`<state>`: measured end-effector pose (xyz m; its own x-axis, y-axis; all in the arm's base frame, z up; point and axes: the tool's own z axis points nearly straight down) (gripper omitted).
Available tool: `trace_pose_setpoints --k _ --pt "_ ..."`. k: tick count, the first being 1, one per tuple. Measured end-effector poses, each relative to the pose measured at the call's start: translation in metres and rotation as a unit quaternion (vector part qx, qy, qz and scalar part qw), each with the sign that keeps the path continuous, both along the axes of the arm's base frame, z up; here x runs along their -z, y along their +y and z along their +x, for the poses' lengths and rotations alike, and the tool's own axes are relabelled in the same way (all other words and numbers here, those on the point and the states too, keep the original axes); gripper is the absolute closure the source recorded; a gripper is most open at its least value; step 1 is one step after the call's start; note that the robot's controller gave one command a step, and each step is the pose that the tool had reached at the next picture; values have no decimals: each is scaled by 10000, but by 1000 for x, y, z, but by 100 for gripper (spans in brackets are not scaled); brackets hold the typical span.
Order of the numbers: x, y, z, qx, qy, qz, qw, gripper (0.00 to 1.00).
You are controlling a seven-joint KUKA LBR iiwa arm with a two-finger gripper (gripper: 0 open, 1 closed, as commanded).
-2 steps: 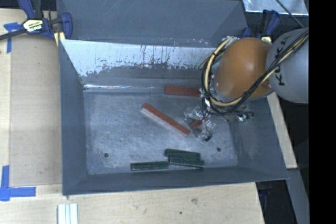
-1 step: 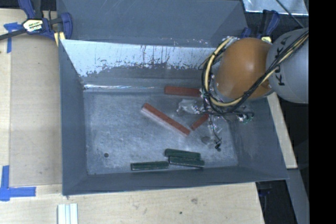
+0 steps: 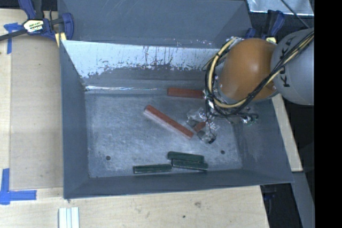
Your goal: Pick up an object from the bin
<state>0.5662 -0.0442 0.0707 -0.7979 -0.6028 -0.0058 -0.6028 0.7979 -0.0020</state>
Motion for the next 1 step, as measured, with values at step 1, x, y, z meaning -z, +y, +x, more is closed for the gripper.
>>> trace_pose_setpoints --k 1 --pt "-7 -1 0 45 -7 -2 10000 100"
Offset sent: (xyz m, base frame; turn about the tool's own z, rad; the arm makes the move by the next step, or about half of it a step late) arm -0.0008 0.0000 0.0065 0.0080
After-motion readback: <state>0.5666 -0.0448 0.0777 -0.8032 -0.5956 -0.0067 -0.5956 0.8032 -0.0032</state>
